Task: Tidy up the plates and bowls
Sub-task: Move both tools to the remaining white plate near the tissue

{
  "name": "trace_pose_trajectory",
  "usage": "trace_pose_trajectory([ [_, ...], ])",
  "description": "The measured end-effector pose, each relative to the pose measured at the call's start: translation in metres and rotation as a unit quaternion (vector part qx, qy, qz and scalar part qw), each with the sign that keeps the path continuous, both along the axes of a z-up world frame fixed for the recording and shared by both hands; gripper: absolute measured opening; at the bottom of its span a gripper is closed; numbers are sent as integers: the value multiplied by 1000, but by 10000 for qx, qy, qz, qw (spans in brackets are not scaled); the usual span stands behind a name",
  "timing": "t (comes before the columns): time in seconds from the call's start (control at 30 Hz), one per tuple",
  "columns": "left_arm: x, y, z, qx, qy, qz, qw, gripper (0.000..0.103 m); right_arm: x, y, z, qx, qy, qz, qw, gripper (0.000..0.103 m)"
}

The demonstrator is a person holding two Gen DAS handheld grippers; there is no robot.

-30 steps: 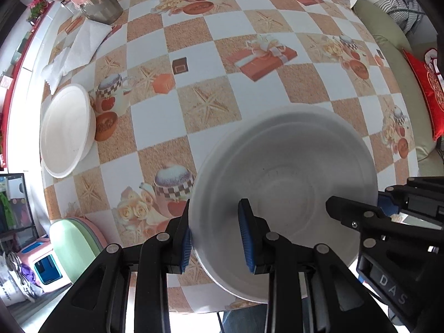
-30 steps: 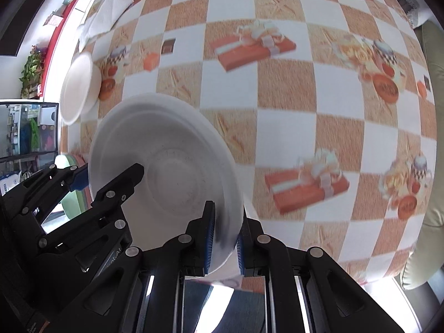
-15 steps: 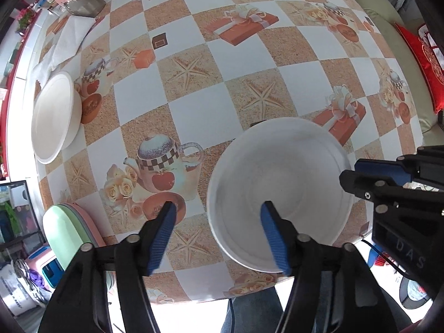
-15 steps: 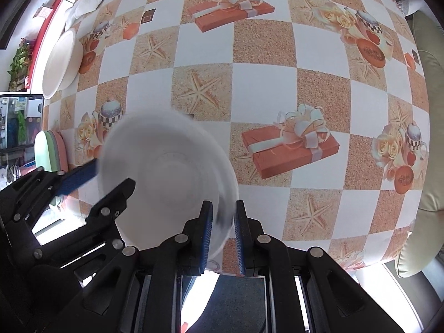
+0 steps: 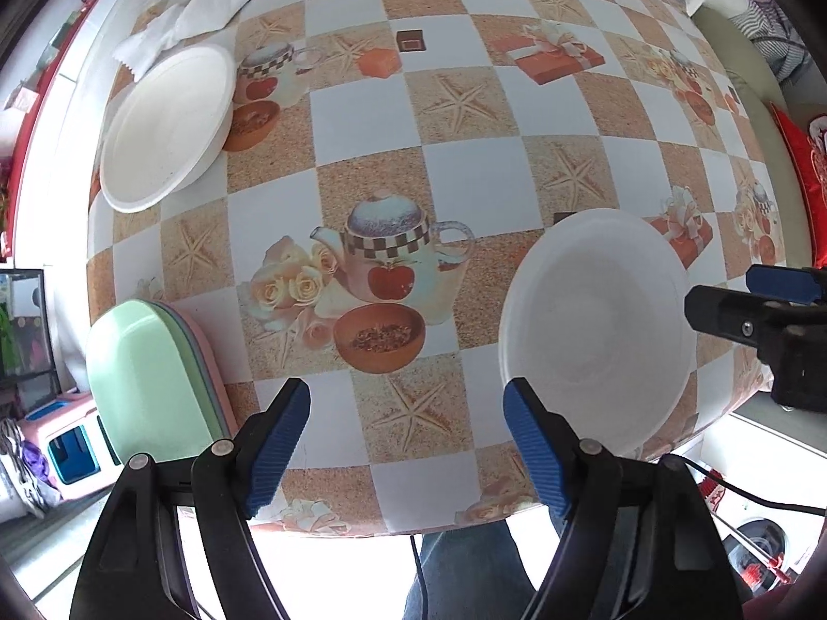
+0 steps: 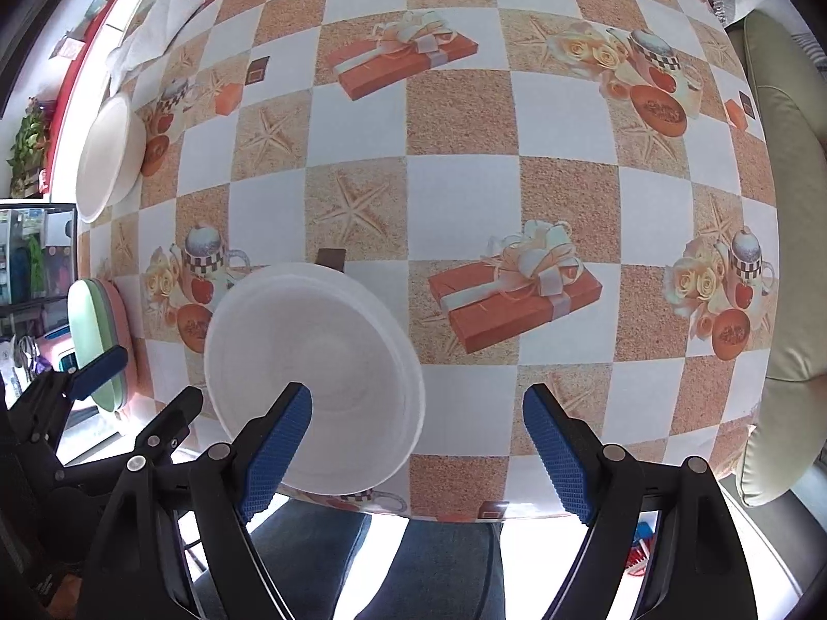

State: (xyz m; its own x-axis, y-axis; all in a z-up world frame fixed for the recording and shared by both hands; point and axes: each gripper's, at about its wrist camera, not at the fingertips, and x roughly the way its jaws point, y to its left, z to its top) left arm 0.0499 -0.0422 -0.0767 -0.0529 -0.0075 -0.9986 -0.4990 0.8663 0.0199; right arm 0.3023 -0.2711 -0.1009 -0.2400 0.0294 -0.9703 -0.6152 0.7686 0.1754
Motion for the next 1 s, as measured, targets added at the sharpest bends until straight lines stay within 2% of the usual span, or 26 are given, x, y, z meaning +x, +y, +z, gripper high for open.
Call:
trace_pose_trajectory([
  [0.33, -26, 19, 10, 12, -188, 254, 9995, 80, -20, 38, 9, 92, -22, 378, 9992, 85],
  [0.63, -34, 35, 21, 43, -348, 574, 9977, 80, -30, 68, 19, 125, -54, 534, 9985, 85],
  [0.87, -39, 77, 35, 224, -436, 825, 9954, 80, -33, 99, 26, 228, -44, 608, 9979, 85],
  [1.0, -44, 110, 37, 319, -476, 1122, 9920, 80, -32, 120, 30, 286, -28, 604, 9978, 85],
])
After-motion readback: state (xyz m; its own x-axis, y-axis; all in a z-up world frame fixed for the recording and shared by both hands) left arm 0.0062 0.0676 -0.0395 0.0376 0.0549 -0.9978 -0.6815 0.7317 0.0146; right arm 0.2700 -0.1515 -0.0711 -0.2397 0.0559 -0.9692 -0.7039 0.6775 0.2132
